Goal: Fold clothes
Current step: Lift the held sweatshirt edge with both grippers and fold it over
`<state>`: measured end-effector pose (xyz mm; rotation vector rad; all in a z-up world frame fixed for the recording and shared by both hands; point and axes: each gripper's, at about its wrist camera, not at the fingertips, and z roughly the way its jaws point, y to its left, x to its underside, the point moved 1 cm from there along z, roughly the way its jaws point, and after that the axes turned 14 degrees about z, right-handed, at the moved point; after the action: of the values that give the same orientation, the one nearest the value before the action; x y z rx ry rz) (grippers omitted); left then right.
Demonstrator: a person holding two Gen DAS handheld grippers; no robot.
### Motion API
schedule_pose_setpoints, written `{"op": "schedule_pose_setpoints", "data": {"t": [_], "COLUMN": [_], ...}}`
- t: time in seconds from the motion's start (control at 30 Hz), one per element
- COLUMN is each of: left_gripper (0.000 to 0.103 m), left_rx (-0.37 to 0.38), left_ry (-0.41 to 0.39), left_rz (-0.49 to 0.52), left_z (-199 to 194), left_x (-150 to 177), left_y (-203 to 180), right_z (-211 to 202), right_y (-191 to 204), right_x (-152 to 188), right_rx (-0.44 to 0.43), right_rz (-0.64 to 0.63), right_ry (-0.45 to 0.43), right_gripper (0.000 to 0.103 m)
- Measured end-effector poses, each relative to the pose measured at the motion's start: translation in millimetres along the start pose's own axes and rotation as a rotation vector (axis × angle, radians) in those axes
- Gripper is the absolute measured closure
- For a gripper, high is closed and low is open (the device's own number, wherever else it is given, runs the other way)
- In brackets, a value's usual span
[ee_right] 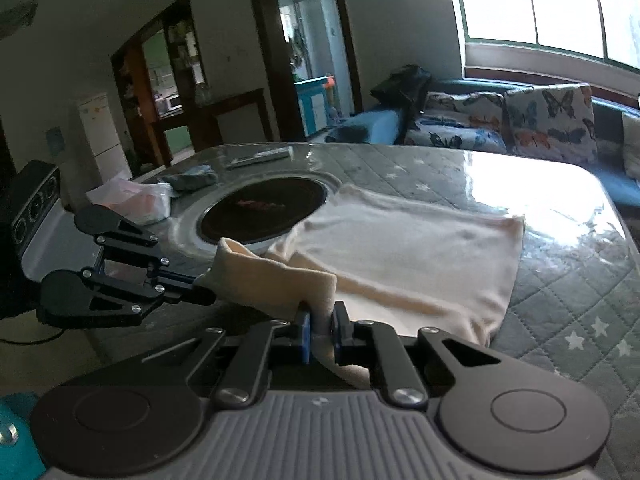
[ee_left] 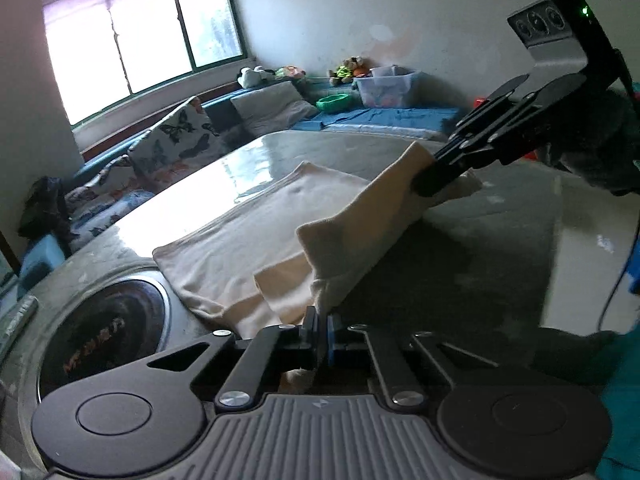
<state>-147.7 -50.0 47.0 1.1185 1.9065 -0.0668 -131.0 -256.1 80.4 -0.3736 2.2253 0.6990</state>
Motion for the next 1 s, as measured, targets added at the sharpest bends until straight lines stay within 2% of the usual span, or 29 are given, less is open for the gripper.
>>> {"op": "schedule_pose_setpoints", "data": {"t": [0.2, 0.4, 0.53, 0.67, 0.87, 1.0], "left_gripper": [0.098, 0.098, 0.098, 0.098, 0.098, 0.098], "left_rx": [0.065, 0.036, -0.001, -0.030, -0.055, -0.065], "left_ry": [-0.036, -0.071, -0.087, -0.070, 0.015, 0.089], "left_rz": [-0.053, -0.072, -0.054, -0.044, -0.069, -0.081], "left_z": [-45.9, -44.6, -21.3, 16.5, 96.4, 142.3], "left_x": [-4.1, -20.9, -38.9, -55.2, -66.0, -57.7], "left_y": [-14.3, 4.5, 28.7, 53.1, 80.2, 85.0], "right_z": [-47.5, -56.1, -40.1, -17.7, 33.7, 74.9], "right_y": [29.8, 35.2, 18.0, -2.5, -45.9, -71.5], "right_x": [15.0, -0.3, -24.6, -51.4, -82.6, -78.9], "right_rx": [-0.057, -0.045, 0.001, 0.049, 0.138, 0.200], "right_rz": [-0.034, -0.063, -0.041, -0.019, 0.042, 0.092], "right_ry": [0.049, 0.034, 0.003, -0.018, -0.007, 0.032], "right_gripper": [0.094, 0.094, 0.094, 0.094, 0.094, 0.094]}}
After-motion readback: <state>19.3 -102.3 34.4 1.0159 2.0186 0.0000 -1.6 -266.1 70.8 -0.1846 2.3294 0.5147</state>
